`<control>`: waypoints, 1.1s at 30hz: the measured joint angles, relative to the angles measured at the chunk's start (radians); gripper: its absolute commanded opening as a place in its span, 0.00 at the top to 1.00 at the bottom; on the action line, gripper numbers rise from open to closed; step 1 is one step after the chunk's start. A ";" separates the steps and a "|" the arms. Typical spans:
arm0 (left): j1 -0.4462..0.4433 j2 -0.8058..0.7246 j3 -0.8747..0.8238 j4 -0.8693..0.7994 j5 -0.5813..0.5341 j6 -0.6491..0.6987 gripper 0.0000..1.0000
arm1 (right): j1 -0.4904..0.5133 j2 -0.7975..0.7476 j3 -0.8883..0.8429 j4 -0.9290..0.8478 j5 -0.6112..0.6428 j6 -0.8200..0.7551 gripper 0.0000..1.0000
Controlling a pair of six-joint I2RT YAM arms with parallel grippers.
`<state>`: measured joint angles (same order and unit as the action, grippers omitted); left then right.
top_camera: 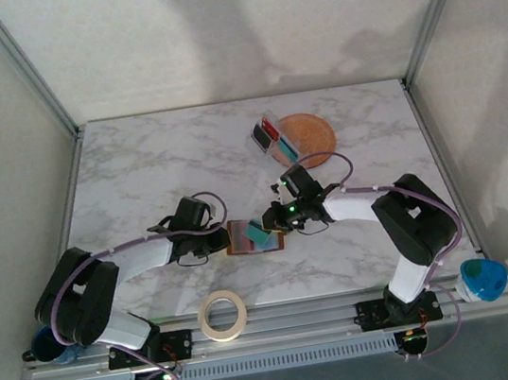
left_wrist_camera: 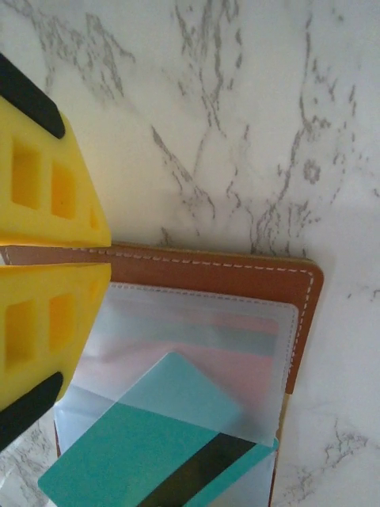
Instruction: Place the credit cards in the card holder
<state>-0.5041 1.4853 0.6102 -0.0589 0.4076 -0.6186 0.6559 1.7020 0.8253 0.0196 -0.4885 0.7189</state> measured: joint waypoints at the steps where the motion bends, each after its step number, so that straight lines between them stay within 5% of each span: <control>1: -0.003 -0.001 -0.005 0.007 -0.002 -0.009 0.88 | 0.007 0.000 0.000 -0.001 0.015 0.002 0.88; 12: -0.016 -0.012 -0.039 0.035 -0.018 -0.049 0.91 | 0.023 -0.046 -0.034 -0.005 0.104 0.008 1.00; 33: -0.062 -0.026 -0.075 0.082 0.003 -0.111 0.91 | 0.111 -0.105 -0.145 0.139 0.308 0.217 1.00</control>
<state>-0.5663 1.4593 0.5350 0.0235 0.4110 -0.7300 0.7670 1.5974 0.6804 0.1585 -0.1802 0.9363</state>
